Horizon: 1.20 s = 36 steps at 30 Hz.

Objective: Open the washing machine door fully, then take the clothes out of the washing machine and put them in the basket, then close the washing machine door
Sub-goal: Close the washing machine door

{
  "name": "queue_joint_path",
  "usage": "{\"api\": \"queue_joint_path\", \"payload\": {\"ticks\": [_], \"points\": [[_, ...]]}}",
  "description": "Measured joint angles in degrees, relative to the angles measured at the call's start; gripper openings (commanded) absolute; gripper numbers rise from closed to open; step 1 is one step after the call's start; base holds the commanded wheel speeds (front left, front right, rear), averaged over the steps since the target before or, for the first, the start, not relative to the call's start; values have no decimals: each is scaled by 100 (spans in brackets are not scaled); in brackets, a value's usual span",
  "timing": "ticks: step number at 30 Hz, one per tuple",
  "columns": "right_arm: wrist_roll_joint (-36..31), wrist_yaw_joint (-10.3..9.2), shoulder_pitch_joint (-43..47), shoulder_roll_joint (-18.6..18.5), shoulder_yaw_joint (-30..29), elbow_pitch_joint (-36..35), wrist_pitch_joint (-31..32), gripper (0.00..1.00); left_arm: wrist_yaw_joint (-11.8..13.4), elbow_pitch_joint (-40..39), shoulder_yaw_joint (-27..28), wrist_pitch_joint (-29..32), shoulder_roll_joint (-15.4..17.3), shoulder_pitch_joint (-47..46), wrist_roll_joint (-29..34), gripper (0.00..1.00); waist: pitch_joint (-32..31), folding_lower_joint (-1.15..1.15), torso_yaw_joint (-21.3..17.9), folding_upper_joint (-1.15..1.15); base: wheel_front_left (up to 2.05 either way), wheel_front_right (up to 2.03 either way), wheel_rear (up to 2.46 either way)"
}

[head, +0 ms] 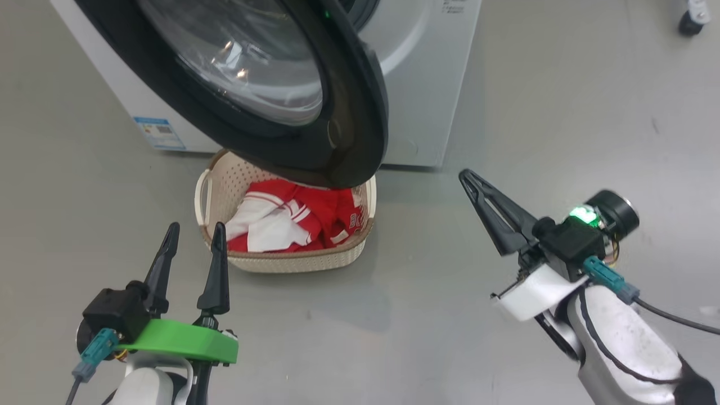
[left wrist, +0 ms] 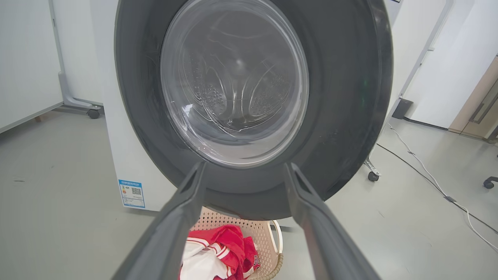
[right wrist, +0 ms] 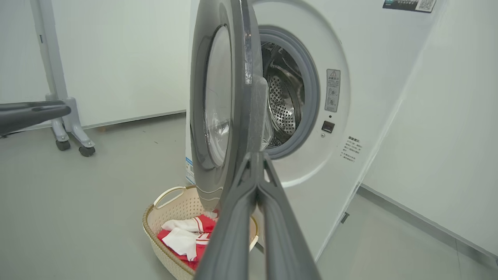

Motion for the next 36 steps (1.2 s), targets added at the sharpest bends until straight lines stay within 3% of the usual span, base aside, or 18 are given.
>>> {"api": "queue_joint_path", "payload": {"ticks": [11,23,36], "points": [[25,0,-1322,-428,1166,9,201,0,-7,-4,-78,0,-97,-402,0,100,625,0,558,0,0,0,0],[606,0,-1993,-698,1215,380,252,0,-8,7,-107,0,-133,-578,-4,100,1121,0,1073,0,0,0,0],[854,49,-2657,-949,1020,787,250,0,-7,-33,-177,0,-165,-757,-172,100,1570,0,1353,0,0,0,0]]}}
